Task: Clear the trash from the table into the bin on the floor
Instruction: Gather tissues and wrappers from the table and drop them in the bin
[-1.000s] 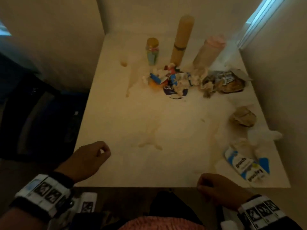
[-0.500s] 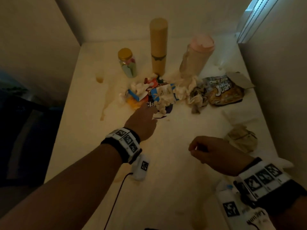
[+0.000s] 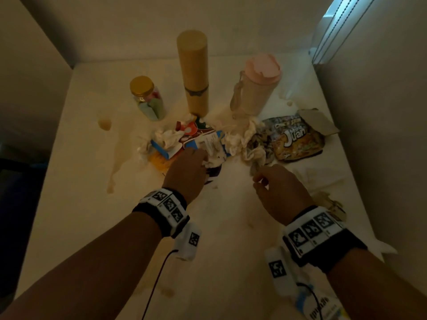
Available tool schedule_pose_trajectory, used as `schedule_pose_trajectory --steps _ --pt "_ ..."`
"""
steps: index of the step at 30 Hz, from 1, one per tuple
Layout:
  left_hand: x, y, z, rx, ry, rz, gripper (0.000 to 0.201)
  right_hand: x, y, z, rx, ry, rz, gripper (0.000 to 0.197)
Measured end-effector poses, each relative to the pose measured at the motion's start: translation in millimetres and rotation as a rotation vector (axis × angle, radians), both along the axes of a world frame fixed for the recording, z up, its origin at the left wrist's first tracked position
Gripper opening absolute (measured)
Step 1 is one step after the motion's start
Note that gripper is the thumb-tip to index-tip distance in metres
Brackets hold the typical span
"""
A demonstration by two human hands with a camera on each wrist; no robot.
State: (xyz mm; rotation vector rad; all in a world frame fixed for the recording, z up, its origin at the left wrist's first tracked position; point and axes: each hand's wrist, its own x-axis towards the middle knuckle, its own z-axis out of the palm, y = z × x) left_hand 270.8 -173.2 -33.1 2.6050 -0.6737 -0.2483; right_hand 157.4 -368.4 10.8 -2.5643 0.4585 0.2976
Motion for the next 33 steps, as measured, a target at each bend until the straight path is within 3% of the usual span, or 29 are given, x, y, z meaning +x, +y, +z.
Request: schedule_pose_trajectory --steps 4,9,11,14,20,22,29,33 --pt "-7.2 26.6 10.7 -0.224 -0.034 0.125 0.01 18.8 -17.7 -10.1 -0.066 -0.097 -0.107 0.021" --pt "-28.0 45.3 15.8 -0.229 0.085 0.089 0.012 48.8 -26.8 -19.7 -0.098 -0.028 -0.183 0.051" --pt "-32.8 40.4 16.8 -0.215 0.161 0.067 0.018 55.1 -25.7 -21.5 -0.116 -0.006 -0.152 0.048" --pt "-33.7 27.9 16.4 -0.133 0.263 -0.005 0.037 56.6 -25.0 -25.4 -0.144 0.0 -0.08 0.025" --pt "-43.4 3.3 5.7 0.156 0.087 -0.188 0.035 36.6 -27.0 -26.2 -0.06 -0.204 -0.064 0.015" --pt "-44.1 -4.2 -0.3 0.214 0.063 -0.17 0.032 28.1 -25.8 -20.1 -0.019 -0.287 -0.088 0.014" --pt "-39.2 -6.6 -13.8 0.185 0.061 -0.168 0.014 1.3 -19.5 -5.7 0.195 -0.212 -0.134 0.009" --pt "-39.5 -1.4 0.7 0.026 0.089 -0.113 0.005 -7.2 -23.7 -3.3 0.332 -0.214 -0.286 0.013"
